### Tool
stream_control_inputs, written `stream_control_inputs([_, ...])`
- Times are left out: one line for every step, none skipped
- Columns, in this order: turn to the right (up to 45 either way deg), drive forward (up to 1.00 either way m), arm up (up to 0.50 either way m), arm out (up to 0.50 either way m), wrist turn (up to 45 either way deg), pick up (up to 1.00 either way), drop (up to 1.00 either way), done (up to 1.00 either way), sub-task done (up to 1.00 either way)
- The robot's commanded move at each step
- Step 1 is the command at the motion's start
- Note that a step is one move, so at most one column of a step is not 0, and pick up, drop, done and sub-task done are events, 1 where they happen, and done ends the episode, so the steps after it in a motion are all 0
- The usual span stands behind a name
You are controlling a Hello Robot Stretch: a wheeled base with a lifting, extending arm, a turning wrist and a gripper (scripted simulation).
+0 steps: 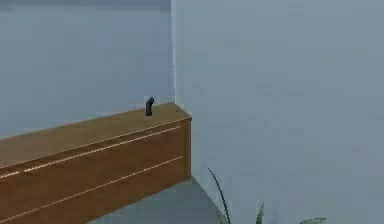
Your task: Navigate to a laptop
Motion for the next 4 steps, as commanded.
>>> stream_control_inputs([-45.0,0.00,0.00,0.00,0.0,0.00,0.00,0.00,0.00])
stream_control_inputs([-45.0,0.00,0.00,0.00,0.0,0.00,0.00,0.00,0.00])
stream_control_inputs([-12.0,0.00,0.00,0.00,0.0,0.00,0.00,0.00,0.00])
stream_control_inputs([0.0,1.00,0.00,0.00,0.0,0.00,0.00,0.00,0.00])
